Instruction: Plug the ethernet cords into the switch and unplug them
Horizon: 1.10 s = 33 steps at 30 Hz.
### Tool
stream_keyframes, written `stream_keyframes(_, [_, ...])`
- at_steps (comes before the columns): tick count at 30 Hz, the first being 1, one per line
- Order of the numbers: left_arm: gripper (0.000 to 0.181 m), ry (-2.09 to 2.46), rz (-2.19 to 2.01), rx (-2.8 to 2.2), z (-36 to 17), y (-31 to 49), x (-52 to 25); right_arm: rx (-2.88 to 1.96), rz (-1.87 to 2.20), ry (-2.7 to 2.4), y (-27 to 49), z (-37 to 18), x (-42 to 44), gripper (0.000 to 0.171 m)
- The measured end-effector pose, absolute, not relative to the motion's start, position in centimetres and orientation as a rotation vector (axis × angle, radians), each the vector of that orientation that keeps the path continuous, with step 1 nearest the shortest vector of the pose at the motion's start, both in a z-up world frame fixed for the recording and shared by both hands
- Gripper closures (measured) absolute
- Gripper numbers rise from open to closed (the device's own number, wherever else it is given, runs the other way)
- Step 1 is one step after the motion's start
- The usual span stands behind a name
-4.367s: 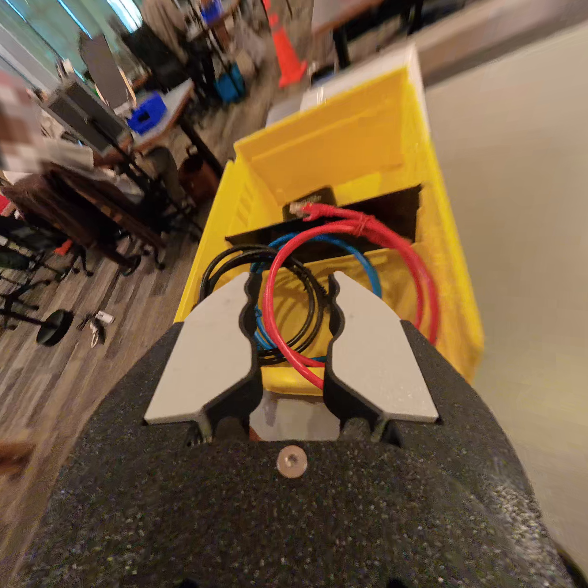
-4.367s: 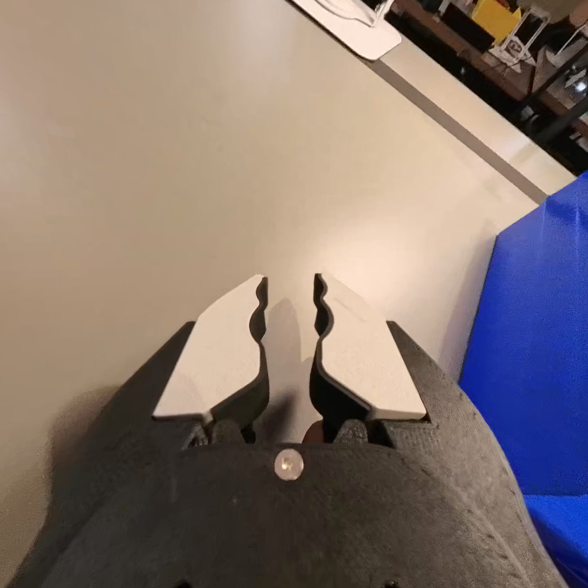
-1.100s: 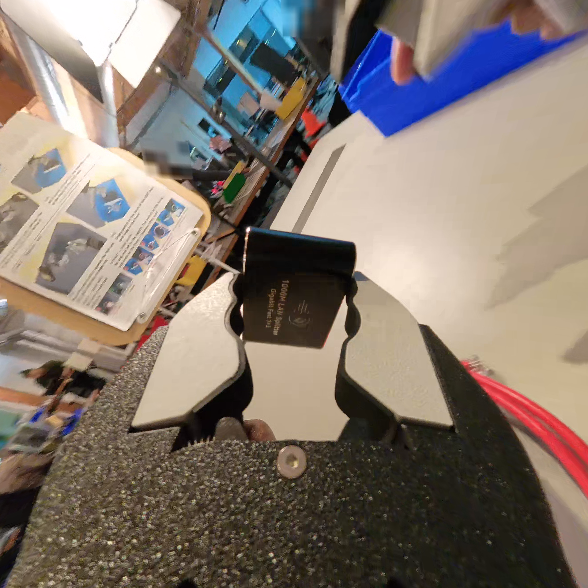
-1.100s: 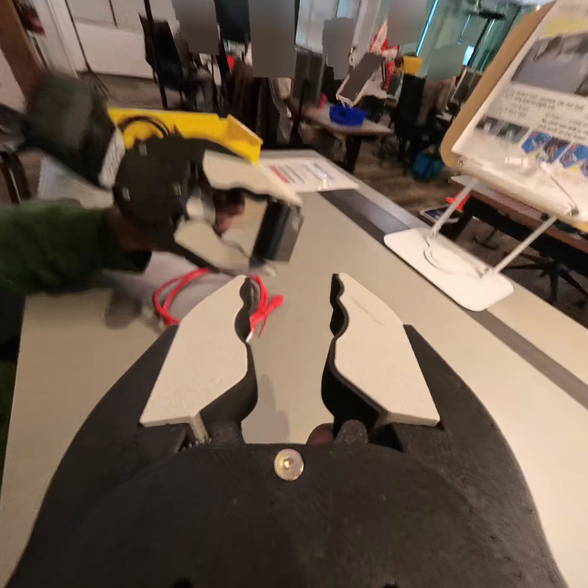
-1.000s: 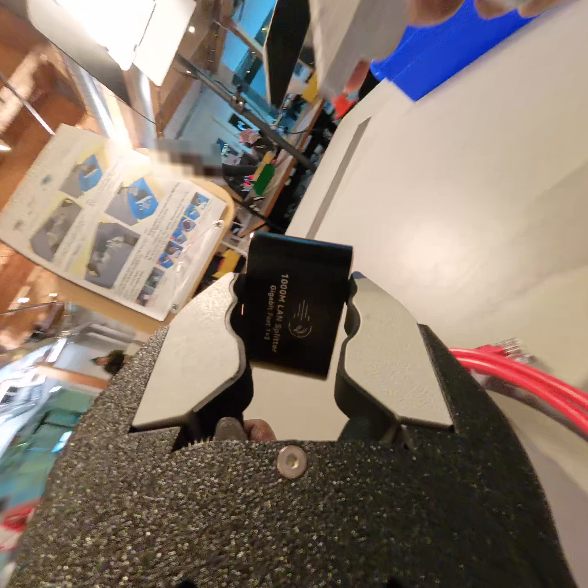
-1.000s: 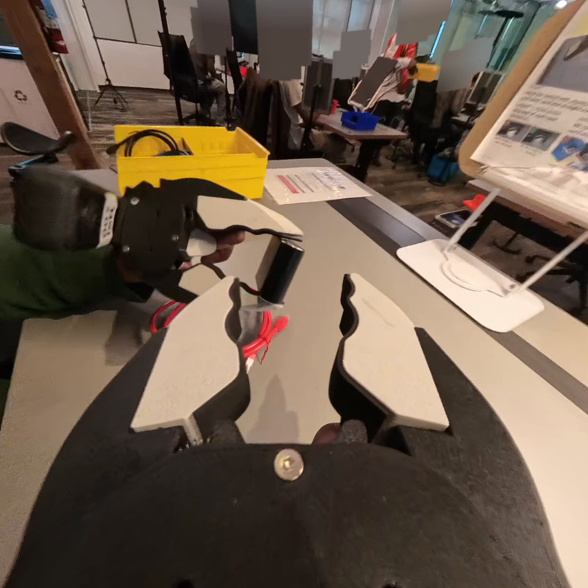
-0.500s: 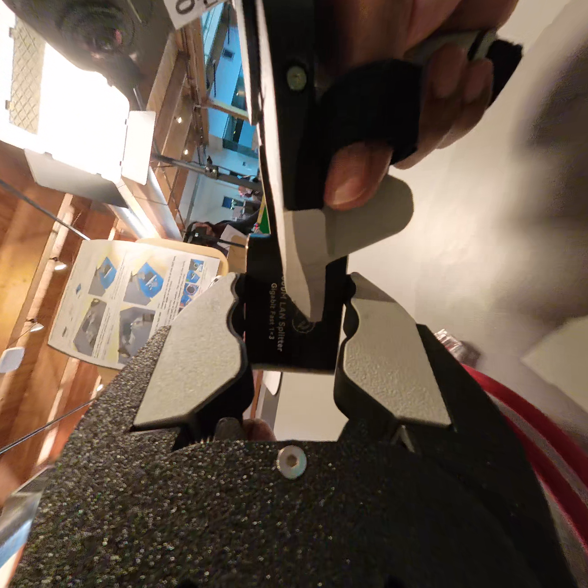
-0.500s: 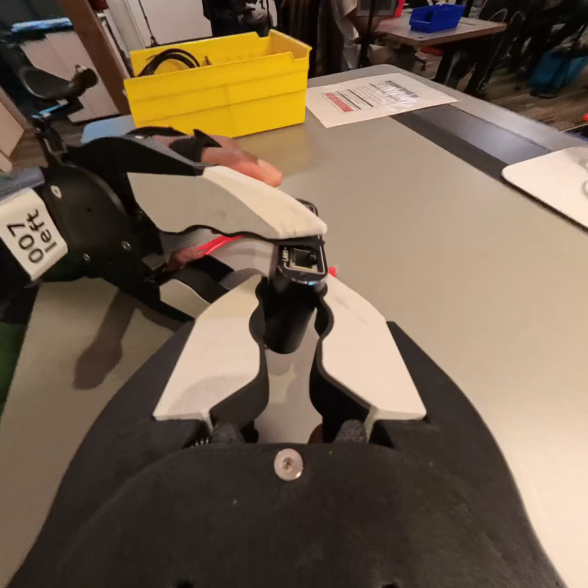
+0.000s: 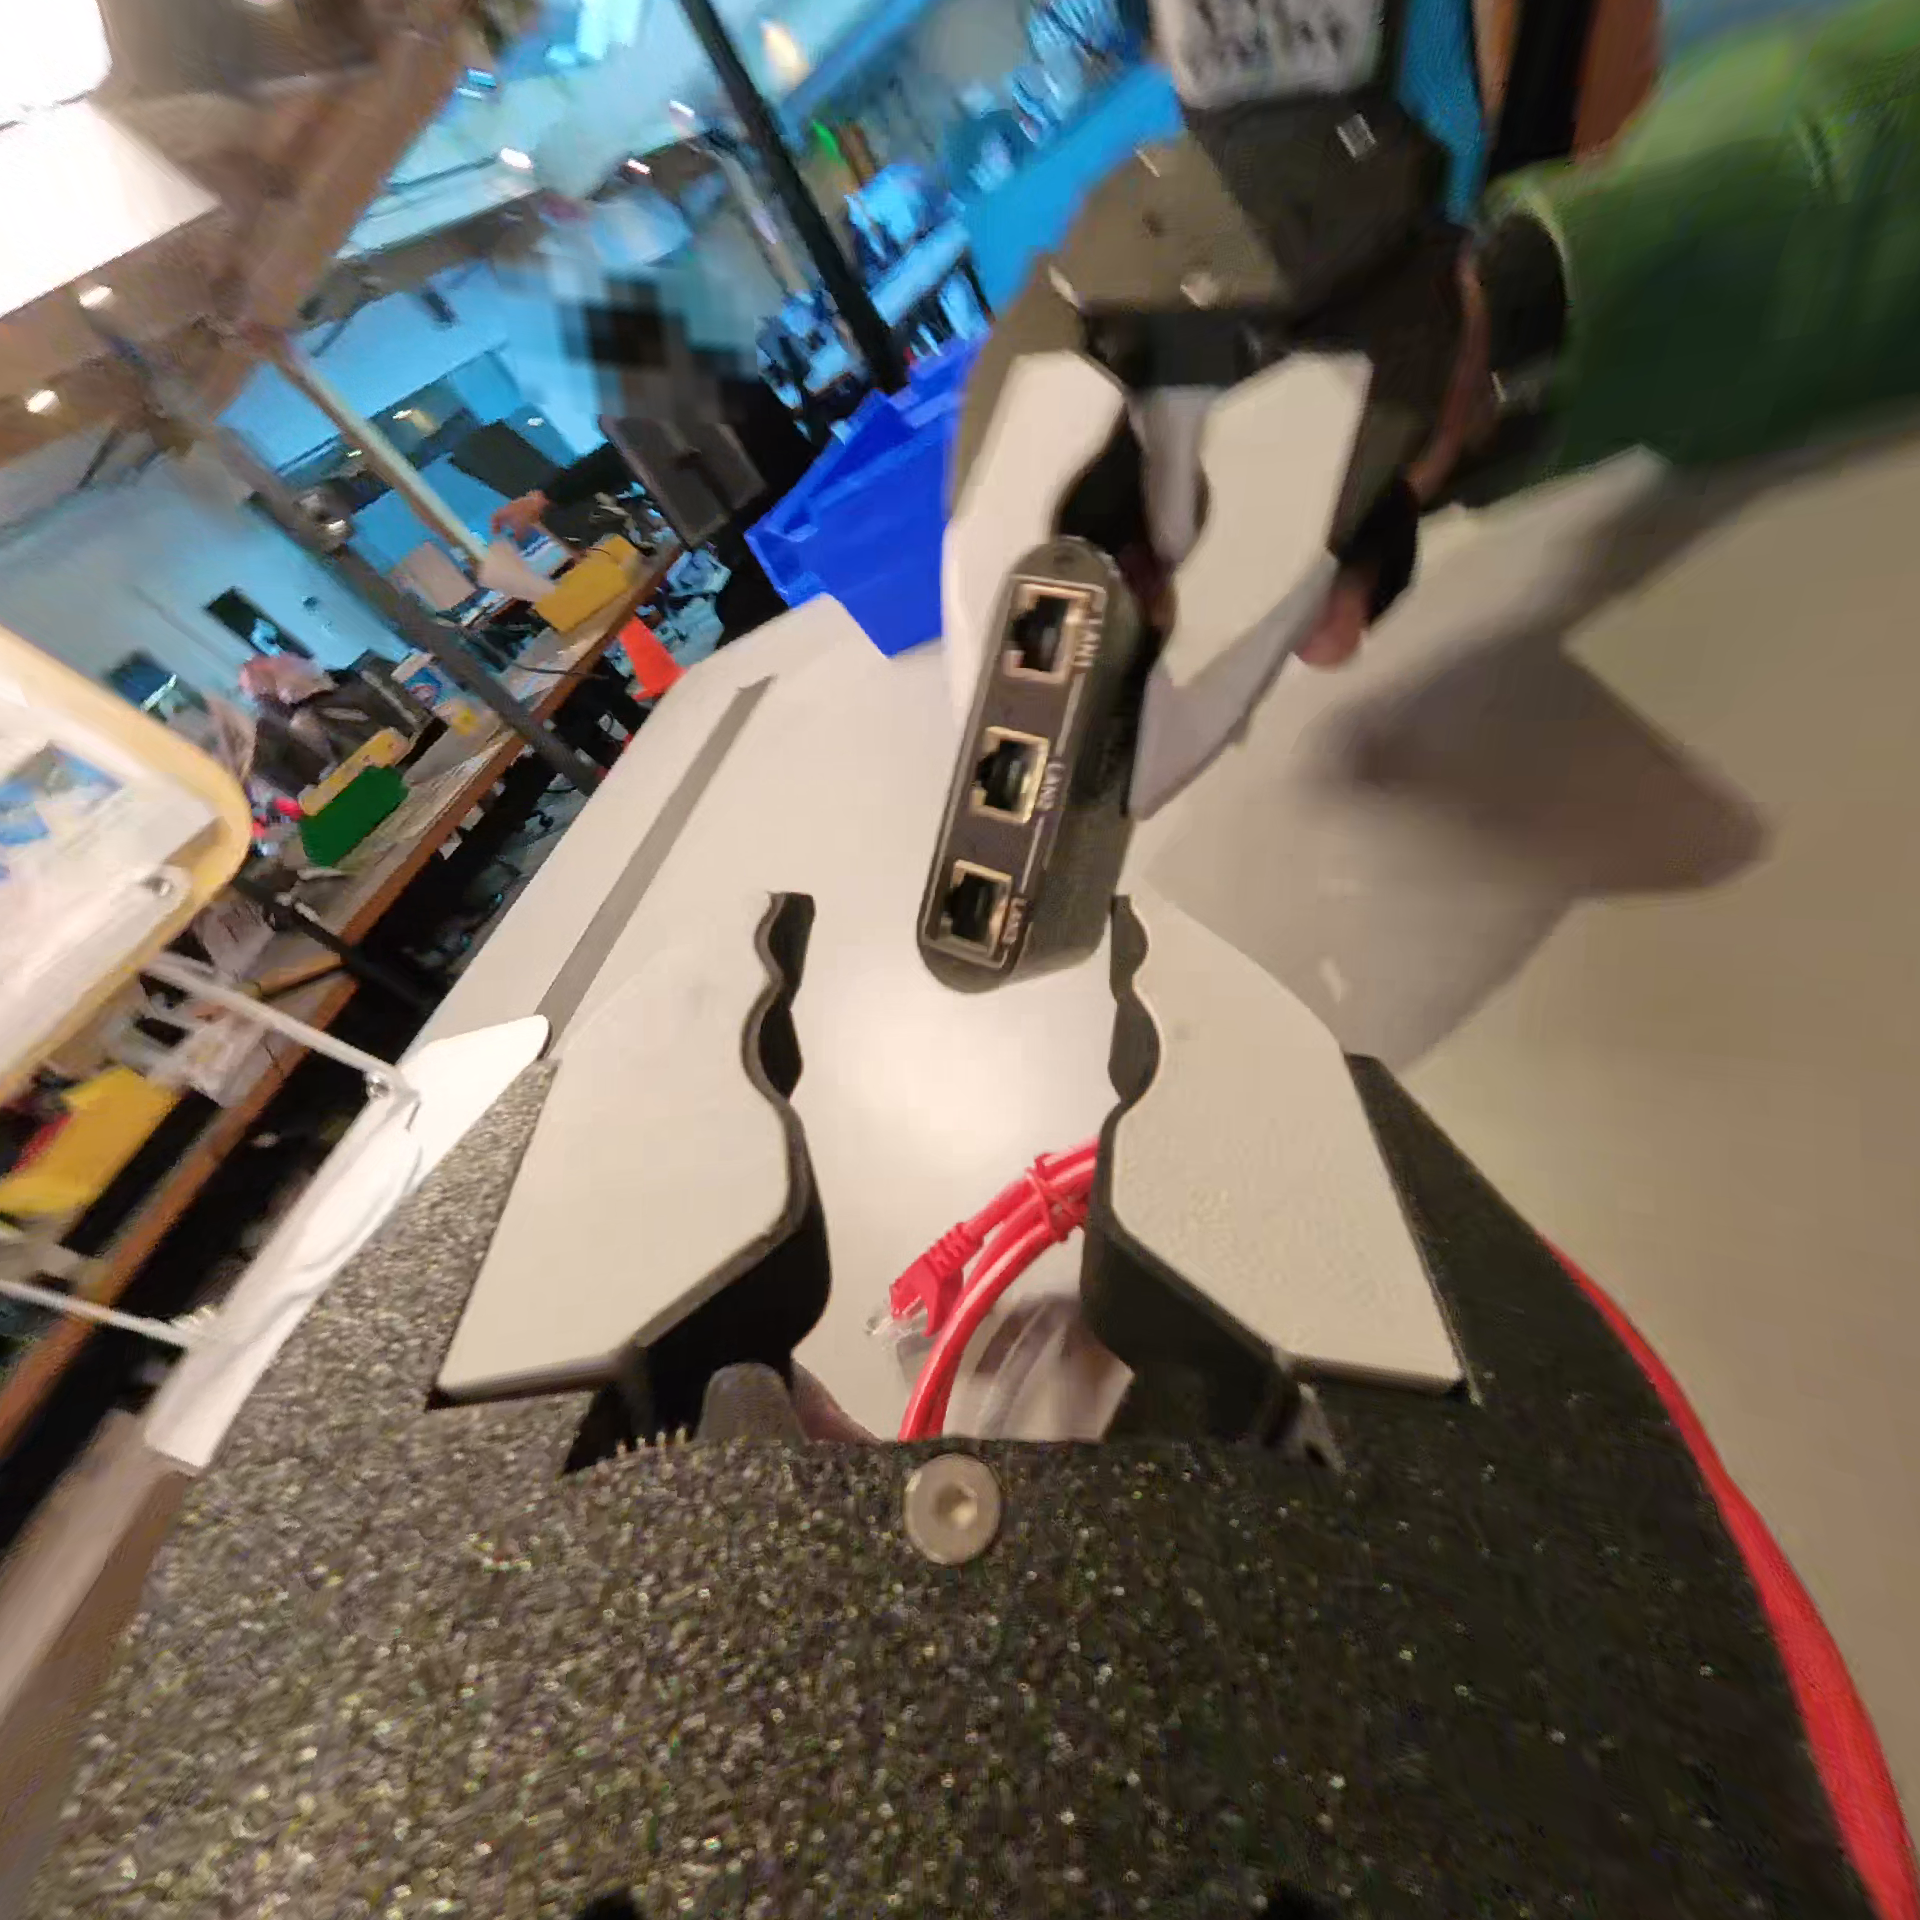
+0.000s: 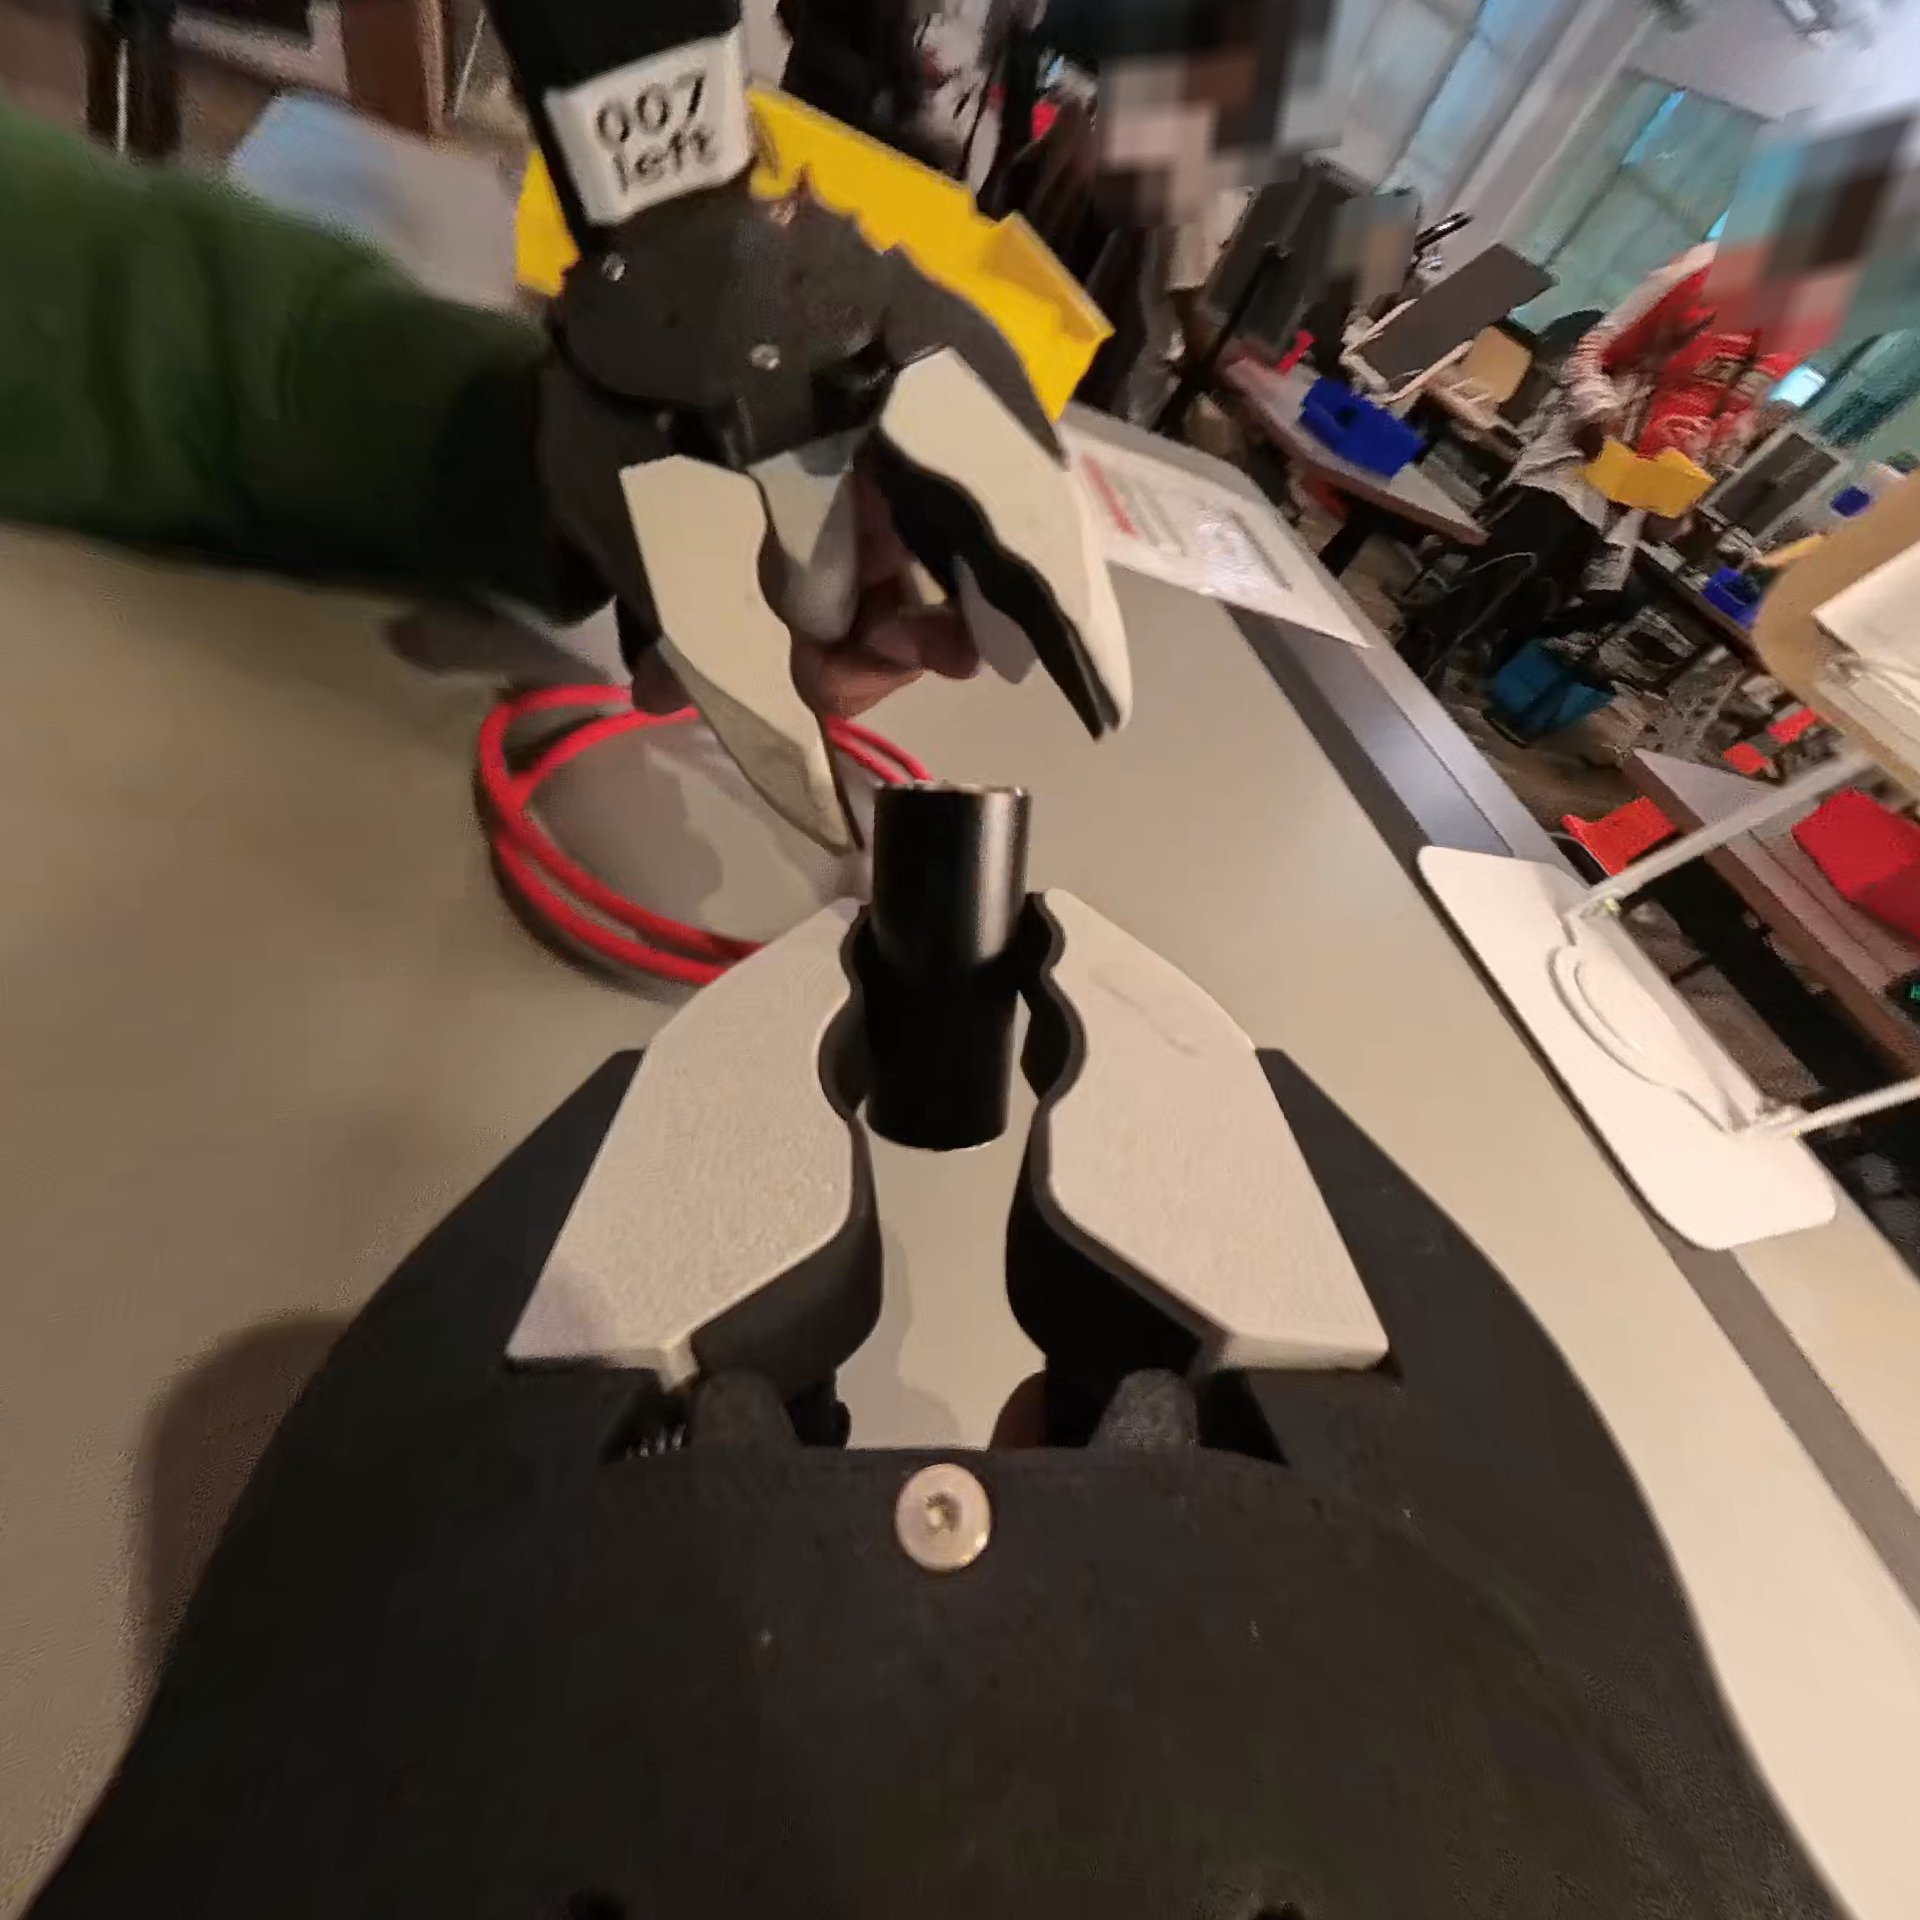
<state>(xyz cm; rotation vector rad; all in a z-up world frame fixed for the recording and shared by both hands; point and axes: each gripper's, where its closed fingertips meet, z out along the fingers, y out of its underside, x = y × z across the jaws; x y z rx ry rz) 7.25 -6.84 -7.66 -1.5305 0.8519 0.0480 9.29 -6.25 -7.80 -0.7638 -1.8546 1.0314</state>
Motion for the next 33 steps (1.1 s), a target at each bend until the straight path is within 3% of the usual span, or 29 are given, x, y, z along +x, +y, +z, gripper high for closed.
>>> stream_keyframes(4, [0.133,1.123,0.217,-1.537,-10.6,-7.3,9.8,-0.656,0.885,-1.967,-7.8,-9.3,9.4,0.145])
stream_keyframes(8, [0.153,1.078,0.316,-1.613,-11.0,-6.3,8.9,-0.630,0.761,-1.941,-7.5,-9.7,8.7,0.145])
stream_keyframes(12, [0.154,0.898,0.141,-1.663,-9.7,-6.1,8.2,-0.729,0.843,-1.796,-6.2,-7.8,8.2,0.134])
stream_keyframes(15, [0.155,0.709,0.032,-1.661,-7.9,-5.9,6.5,-0.851,0.880,-1.731,-4.4,-7.2,8.2,0.135])
stream_keyframes(24, [0.155,0.277,-0.171,-1.586,-4.2,-6.7,-0.1,-1.089,0.765,-2.111,-6.4,-15.0,8.1,0.141])
stream_keyframes(28, [0.155,0.231,-0.179,-1.603,-4.5,-6.4,-0.5,-1.101,0.791,-2.210,-9.3,-16.1,8.2,0.138])
stream_keyframes(33, [0.156,0.188,-0.192,-1.594,-4.3,-6.5,-1.0,-1.229,0.749,-2.126,-7.7,-14.4,7.9,0.138])
